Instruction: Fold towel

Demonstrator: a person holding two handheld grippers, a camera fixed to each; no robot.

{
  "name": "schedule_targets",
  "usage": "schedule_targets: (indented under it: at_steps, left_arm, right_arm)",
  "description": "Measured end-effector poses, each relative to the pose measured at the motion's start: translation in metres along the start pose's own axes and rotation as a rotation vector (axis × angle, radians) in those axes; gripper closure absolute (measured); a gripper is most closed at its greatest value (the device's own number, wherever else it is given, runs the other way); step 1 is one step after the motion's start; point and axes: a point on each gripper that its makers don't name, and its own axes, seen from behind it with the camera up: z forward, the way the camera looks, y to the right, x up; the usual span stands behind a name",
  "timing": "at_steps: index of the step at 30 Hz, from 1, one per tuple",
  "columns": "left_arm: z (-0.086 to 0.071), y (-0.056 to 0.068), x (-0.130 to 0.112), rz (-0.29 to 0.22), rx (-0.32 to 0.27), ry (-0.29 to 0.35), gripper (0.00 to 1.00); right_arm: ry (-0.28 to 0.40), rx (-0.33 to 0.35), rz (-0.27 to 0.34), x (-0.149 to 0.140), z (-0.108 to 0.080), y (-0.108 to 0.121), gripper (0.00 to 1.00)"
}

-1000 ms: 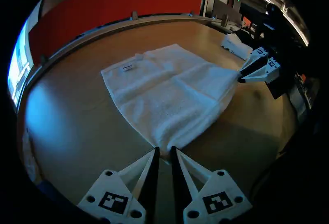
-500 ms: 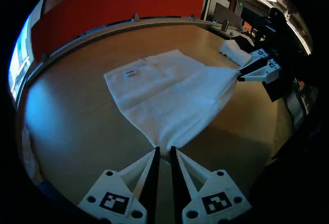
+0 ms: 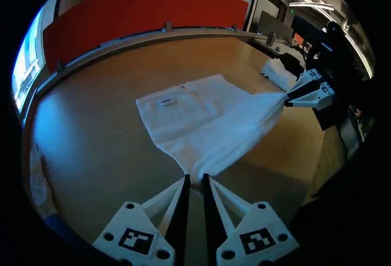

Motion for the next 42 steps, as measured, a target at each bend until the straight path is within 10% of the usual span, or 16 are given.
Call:
schedule_targets:
  at_steps: [27,42]
  left_arm:
    - [-0.053,0.025,0.011,-0.041,-0.023,-0.011,0.82]
    - [-0.046,0.022,0.019,-0.043,-0.020,-0.002,0.82]
  right_arm:
    - [-0.030,0.045,-0.026,0.021,-0.044,-0.022,0.84]
    - [-0.031,0.037,-0.022,0.022,-0.041,-0.016,0.84]
